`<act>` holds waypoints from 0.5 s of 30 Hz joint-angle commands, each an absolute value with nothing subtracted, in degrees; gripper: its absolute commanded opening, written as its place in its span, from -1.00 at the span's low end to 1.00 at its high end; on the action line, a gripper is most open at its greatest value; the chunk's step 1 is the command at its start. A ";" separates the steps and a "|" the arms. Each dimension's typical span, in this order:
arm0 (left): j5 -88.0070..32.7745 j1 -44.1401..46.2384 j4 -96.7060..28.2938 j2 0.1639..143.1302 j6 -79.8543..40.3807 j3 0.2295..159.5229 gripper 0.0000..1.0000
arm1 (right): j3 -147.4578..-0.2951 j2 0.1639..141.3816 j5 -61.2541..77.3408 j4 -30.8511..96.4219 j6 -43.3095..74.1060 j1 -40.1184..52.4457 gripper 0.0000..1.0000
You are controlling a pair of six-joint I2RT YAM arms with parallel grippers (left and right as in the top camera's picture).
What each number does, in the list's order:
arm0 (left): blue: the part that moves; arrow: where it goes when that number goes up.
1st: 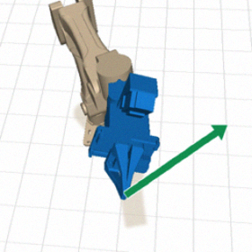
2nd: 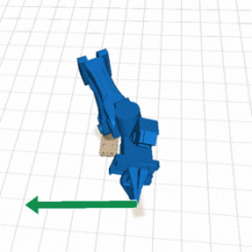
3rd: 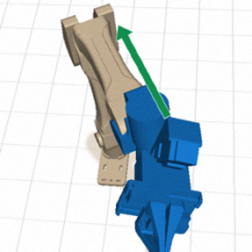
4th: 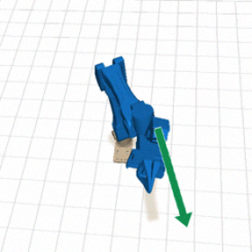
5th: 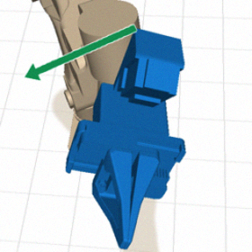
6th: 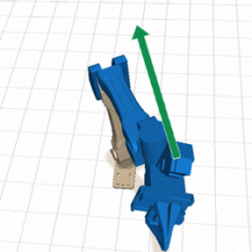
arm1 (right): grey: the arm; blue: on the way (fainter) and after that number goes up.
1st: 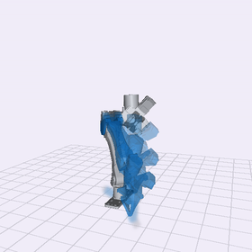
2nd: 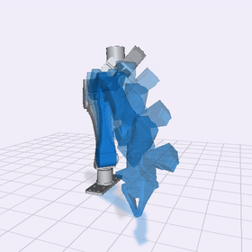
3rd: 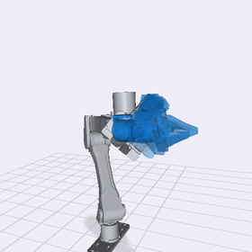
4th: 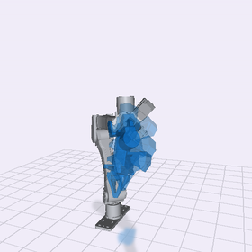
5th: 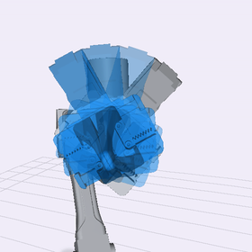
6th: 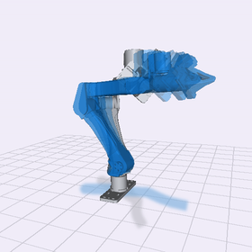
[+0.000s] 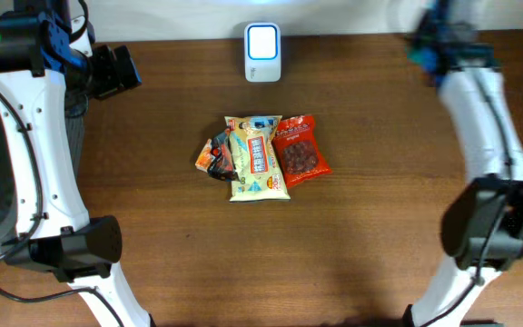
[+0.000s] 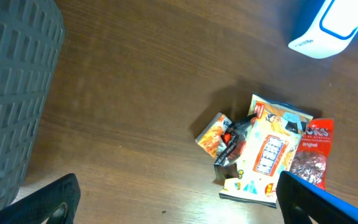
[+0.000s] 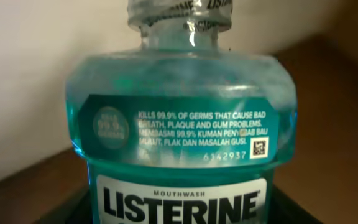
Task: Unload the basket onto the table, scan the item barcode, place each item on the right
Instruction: 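Carry the mouthwash to the right edge and release it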
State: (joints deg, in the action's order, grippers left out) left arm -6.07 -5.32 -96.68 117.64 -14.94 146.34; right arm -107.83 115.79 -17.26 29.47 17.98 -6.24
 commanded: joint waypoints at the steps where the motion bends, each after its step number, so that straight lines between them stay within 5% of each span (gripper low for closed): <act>1: -6.63 -5.43 -96.71 117.34 -14.24 146.50 0.98 | -107.90 116.11 -20.12 38.65 27.00 -18.22 -0.03; 7: -6.61 -5.43 -96.73 117.34 -14.24 146.50 0.98 | -107.90 125.25 -19.57 45.52 28.99 -37.95 0.07; 13: -6.63 -5.43 -96.73 117.34 -14.24 146.50 0.98 | -107.90 130.47 -18.61 43.22 29.02 -46.72 0.18; 15: -6.63 -5.43 -96.73 117.34 -14.24 146.52 0.98 | -107.90 130.82 -18.65 43.07 28.99 -47.44 0.51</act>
State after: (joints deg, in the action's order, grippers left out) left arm -6.07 -5.32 -96.68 117.64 -14.94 146.34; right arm -107.18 130.69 -17.96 43.62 28.77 -46.24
